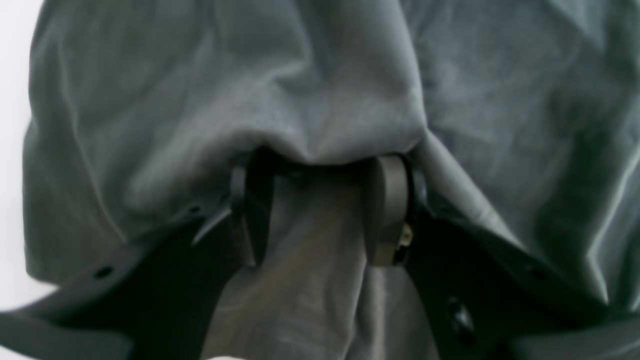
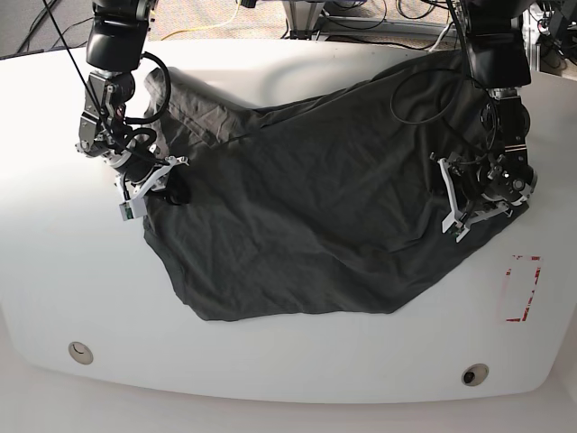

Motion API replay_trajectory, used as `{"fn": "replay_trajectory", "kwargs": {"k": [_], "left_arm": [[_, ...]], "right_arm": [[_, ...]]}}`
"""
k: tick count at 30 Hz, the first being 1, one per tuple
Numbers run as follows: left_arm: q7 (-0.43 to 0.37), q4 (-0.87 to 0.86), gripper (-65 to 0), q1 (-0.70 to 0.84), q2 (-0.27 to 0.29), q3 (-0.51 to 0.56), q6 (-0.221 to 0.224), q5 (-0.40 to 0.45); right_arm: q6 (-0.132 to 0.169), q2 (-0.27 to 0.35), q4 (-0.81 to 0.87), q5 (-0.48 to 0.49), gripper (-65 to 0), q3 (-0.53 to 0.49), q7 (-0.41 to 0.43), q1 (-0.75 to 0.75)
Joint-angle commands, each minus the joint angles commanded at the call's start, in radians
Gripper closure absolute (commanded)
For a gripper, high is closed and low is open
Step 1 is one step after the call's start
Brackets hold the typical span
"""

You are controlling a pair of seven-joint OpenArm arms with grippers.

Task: Layout the t-shirt on the table in an organized manner, then fold the t-shirt properly
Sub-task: 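Move both grippers onto the shirt body and pinch the fabric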

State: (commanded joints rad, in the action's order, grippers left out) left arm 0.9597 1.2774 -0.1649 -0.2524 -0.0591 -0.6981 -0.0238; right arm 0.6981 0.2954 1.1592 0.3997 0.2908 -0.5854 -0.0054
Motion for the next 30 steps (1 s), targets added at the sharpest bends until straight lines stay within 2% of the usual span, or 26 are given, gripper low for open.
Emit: {"fn": "replay_trajectory", "kwargs": {"k": [6, 10, 15, 21, 26, 30], "left_arm": [[-0.068, -0.199, -26.7, -0.152, 0.0, 0.103, 0.0, 0.0], [-0.15, -0.333, -26.7, -0.252, 0.002, 0.166, 0.0, 0.0], [-0.184, -0.411, -26.7, -0.321, 0.002, 0.222, 0.0, -0.005], [-0.181, -0.358, -26.7, -0.33, -0.002, 0.229, 0.0, -0.005], [-0.107, -0.232, -26.8, -0.328, -0.031, 0.218, 0.0, -0.008], [-0.037, -0.095, -26.9, -0.31, -0.034, 0.144, 0.0, -0.008]], "right_arm": [[0.0, 0.006, 0.049, 0.04, -8.2, 0.0, 0.029, -0.08], [0.0, 0.008, 0.058, 0.041, -8.2, 0.0, 0.029, -0.095], [0.0, 0.008, 0.058, 0.04, -8.4, 0.002, 0.031, -0.095], [0.0, 0.011, 0.061, 0.038, -8.6, 0.002, 0.031, -0.071], [0.0, 0.035, 0.061, 0.041, -8.7, 0.002, 0.029, -0.044], [0.0, 0.043, 0.097, 0.041, -9.4, 0.002, 0.017, -0.02]]}}
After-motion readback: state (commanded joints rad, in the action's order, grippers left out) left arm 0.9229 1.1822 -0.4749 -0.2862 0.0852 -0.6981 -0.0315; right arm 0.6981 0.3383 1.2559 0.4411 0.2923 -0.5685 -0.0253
